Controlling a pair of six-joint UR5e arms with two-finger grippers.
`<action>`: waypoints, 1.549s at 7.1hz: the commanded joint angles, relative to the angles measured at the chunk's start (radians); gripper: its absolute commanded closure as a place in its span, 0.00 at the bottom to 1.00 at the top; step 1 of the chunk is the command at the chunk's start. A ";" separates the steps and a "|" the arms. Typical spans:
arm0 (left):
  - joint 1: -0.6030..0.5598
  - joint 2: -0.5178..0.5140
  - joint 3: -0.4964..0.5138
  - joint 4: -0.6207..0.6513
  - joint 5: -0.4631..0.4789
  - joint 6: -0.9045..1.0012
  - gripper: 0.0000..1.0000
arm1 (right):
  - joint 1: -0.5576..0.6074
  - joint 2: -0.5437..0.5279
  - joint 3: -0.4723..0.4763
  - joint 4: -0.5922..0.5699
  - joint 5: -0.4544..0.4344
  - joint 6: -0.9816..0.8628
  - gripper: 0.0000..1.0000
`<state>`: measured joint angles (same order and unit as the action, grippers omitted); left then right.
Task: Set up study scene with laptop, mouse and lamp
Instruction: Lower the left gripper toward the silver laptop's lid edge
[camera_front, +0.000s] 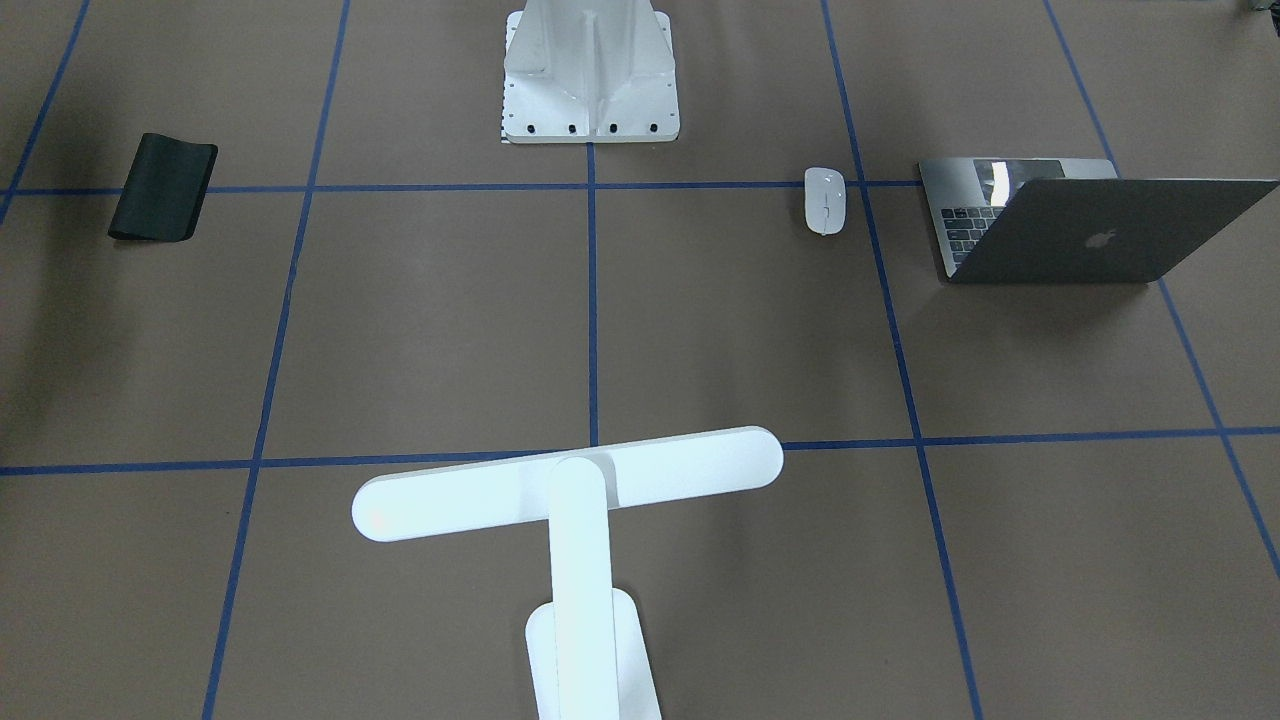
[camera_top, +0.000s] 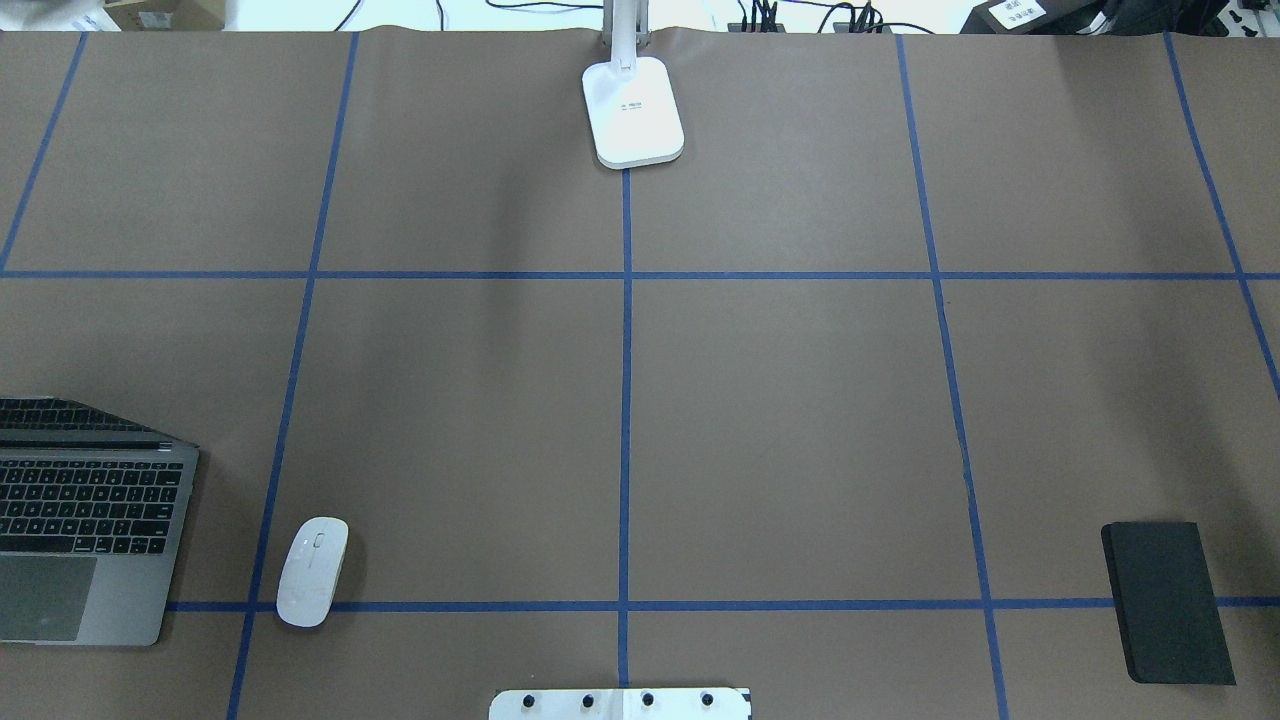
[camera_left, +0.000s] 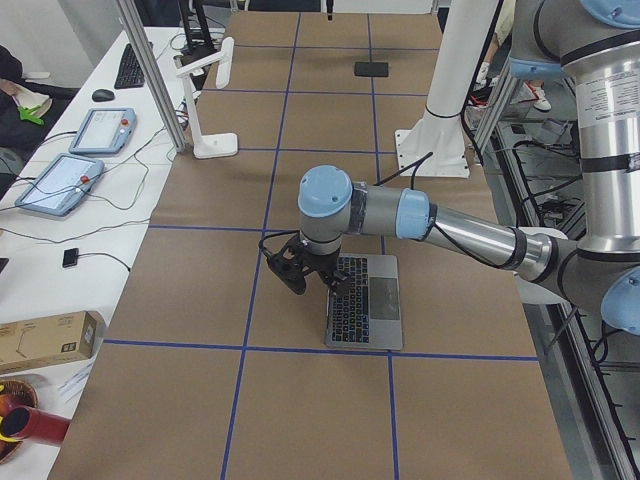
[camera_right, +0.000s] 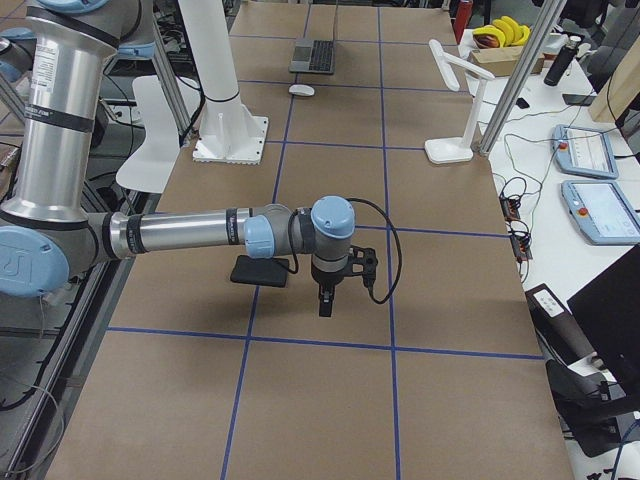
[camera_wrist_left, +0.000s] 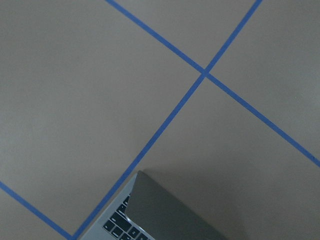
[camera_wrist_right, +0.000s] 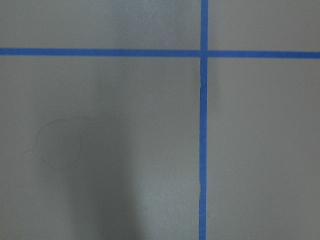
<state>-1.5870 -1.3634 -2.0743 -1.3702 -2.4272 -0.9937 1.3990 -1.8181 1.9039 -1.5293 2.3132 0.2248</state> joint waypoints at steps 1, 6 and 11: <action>0.088 -0.002 -0.006 -0.086 -0.015 -0.339 0.00 | 0.002 -0.050 0.018 0.031 0.056 0.002 0.00; 0.280 -0.005 0.020 -0.234 0.000 -0.695 0.00 | 0.002 -0.079 0.038 0.029 0.066 -0.005 0.00; 0.418 0.023 0.023 -0.239 0.138 -0.859 0.00 | 0.003 -0.102 0.050 0.029 0.109 -0.007 0.00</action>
<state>-1.1954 -1.3544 -2.0524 -1.6067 -2.3221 -1.8207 1.4030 -1.9169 1.9549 -1.4996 2.4091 0.2178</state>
